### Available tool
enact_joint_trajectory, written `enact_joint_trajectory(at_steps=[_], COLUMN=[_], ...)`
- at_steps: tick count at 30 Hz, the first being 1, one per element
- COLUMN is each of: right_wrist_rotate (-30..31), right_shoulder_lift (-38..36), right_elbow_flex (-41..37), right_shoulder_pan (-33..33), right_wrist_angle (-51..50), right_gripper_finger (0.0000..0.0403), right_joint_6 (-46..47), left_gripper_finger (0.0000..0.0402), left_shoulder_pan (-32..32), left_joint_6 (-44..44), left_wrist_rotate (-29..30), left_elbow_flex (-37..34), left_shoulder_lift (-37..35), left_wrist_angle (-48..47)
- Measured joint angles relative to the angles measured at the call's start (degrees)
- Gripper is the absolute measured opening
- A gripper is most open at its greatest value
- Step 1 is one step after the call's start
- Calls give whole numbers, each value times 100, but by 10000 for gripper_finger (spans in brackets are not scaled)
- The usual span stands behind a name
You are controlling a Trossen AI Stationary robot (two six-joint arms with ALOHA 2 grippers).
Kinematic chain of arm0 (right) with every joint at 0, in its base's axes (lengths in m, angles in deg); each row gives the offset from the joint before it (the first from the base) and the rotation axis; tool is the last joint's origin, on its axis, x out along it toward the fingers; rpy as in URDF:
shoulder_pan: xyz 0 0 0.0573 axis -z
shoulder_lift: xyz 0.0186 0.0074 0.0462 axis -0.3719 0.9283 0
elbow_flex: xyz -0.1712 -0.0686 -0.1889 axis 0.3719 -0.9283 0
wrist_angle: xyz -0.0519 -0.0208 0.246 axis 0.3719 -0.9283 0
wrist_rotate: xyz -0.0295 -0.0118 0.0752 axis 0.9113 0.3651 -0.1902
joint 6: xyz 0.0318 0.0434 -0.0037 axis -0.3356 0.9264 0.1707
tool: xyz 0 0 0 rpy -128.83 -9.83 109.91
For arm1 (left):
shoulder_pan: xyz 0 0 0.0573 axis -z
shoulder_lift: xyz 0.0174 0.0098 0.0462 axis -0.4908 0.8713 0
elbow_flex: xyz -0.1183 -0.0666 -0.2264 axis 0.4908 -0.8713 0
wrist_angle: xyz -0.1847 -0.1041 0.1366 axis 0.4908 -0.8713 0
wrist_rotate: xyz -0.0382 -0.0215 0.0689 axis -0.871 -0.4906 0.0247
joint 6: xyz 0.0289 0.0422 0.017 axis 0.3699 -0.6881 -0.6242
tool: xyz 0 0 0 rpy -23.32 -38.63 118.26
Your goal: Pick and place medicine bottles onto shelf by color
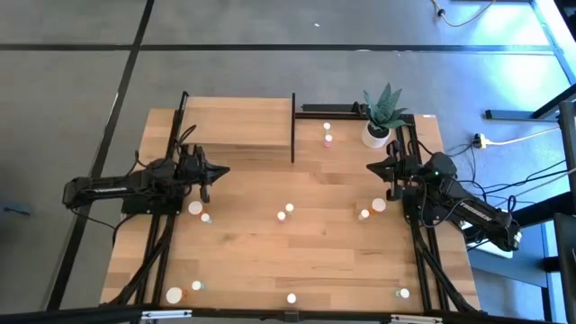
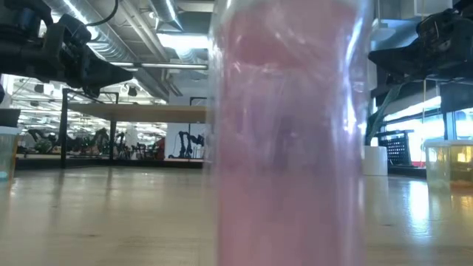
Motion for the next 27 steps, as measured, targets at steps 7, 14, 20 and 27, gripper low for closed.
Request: enact_joint_trajectory(at_steps=[7,14,20,27], right_wrist_rotate=[204,78,131,478], right_shoulder_lift=[1,2,2,4], right_elbow_flex=[-1,-2,1,263], right_shoulder_pan=[-2,-2,-2,-2], right_wrist_angle=[1,88,272,553], right_gripper_finger=[16,16,16,5], right_joint_6=[-962,1129,1864,1933], left_gripper_finger=[0,0,0,0], left_shoulder_pan=[1,0,0,0], left_joint_6=[-1,-1,0,-2], left_wrist_rotate=[0,0,0,0], left_elbow_flex=[1,2,2,2], left_shoulder_lift=[-1,-2,0,0], left_wrist_angle=[2,1,0,0])
